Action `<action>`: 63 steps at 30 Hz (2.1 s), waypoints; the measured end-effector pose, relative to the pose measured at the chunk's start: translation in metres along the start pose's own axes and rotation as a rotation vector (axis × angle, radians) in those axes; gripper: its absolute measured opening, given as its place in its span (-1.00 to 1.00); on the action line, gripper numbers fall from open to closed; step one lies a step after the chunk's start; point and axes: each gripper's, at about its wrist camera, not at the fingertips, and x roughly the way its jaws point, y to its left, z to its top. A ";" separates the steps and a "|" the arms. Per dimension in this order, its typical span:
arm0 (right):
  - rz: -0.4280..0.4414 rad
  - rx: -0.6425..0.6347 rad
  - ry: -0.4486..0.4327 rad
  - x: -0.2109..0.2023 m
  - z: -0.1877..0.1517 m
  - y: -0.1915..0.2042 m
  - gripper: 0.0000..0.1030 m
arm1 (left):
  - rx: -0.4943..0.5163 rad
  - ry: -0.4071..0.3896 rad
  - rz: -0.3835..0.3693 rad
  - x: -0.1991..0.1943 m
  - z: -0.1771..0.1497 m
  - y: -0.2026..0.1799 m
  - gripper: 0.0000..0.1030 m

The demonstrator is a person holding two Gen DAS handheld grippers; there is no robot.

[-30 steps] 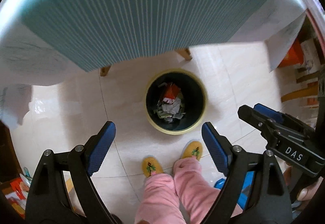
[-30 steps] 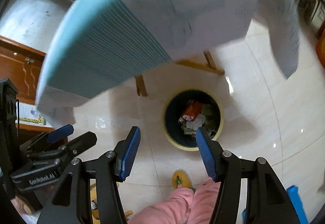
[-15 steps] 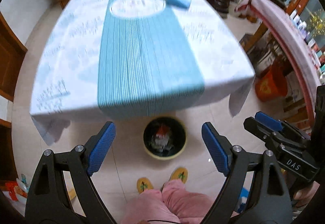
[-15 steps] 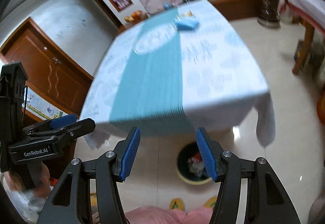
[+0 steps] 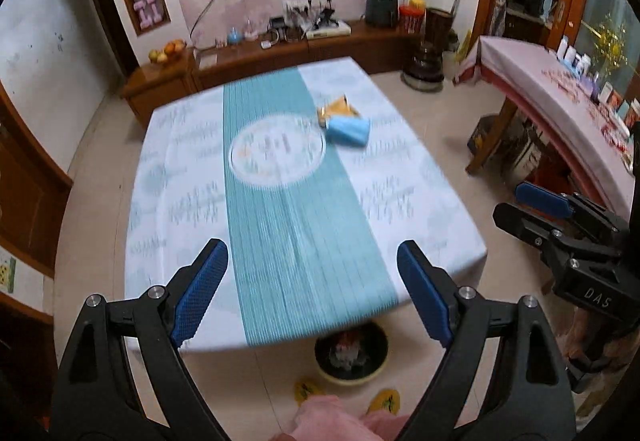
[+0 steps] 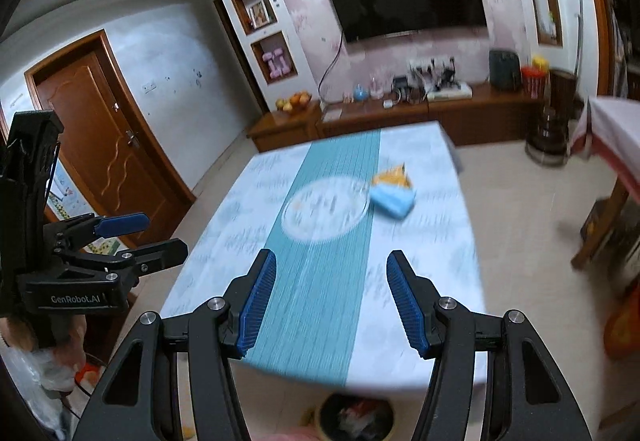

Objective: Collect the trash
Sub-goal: 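Raise both tools back over the table toward the mask and yellow packet, then grasp the blue face mask with the right tool while the left tool grasps the yellow packet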

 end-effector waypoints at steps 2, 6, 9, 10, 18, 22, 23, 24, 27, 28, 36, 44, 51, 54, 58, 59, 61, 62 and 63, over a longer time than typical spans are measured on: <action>-0.018 -0.010 -0.011 0.009 0.021 -0.005 0.15 | -0.001 -0.014 -0.006 0.003 0.023 0.003 0.64; -0.051 -0.005 -0.007 0.037 0.059 -0.017 0.16 | 0.020 -0.028 -0.016 0.024 0.070 0.007 0.64; -0.086 0.011 0.010 0.068 0.085 -0.027 0.16 | 0.048 -0.026 -0.029 0.051 0.102 0.011 0.64; -0.094 0.020 0.019 0.082 0.092 -0.032 0.16 | 0.058 -0.020 -0.040 0.063 0.115 0.015 0.64; -0.161 0.082 0.127 0.207 0.115 -0.060 0.16 | 0.144 0.095 -0.105 0.184 0.179 0.042 0.64; -0.187 0.086 0.186 0.275 0.102 -0.068 0.16 | 0.189 0.143 -0.134 0.248 0.196 0.057 0.64; -0.192 0.083 0.200 0.291 0.095 -0.069 0.16 | 0.201 0.156 -0.139 0.265 0.198 0.059 0.64; -0.196 0.079 0.215 0.306 0.091 -0.070 0.16 | 0.210 0.171 -0.142 0.282 0.200 0.062 0.64; -0.204 0.059 0.250 0.350 0.083 -0.075 0.16 | 0.226 0.206 -0.158 0.323 0.197 0.066 0.64; -0.210 0.046 0.262 0.365 0.081 -0.076 0.16 | 0.228 0.217 -0.161 0.335 0.196 0.066 0.64; -0.192 -0.098 0.359 0.448 0.066 -0.069 0.16 | 0.215 0.301 -0.204 0.403 0.186 0.081 0.64; -0.236 -0.193 0.462 0.478 0.037 -0.070 0.16 | 0.219 0.329 -0.229 0.420 0.178 0.094 0.64; -0.230 -0.197 0.498 0.485 0.039 -0.068 -0.46 | 0.195 0.344 -0.246 0.430 0.181 0.096 0.64; -0.226 -0.169 0.502 0.481 0.040 -0.071 -0.69 | 0.210 0.335 -0.256 0.429 0.186 0.091 0.64; -0.211 -0.004 0.489 0.464 0.044 -0.091 -0.91 | 0.241 0.306 -0.266 0.425 0.198 0.080 0.64; -0.210 0.032 0.483 0.460 0.044 -0.095 -0.92 | 0.249 0.302 -0.269 0.425 0.201 0.077 0.64; -0.223 0.150 0.456 0.444 0.045 -0.113 -0.93 | 0.273 0.294 -0.278 0.426 0.208 0.069 0.64; -0.227 0.182 0.447 0.440 0.045 -0.119 -0.93 | 0.285 0.293 -0.283 0.426 0.210 0.066 0.64; -0.234 0.242 0.428 0.432 0.045 -0.129 -0.93 | 0.300 0.291 -0.287 0.428 0.213 0.060 0.64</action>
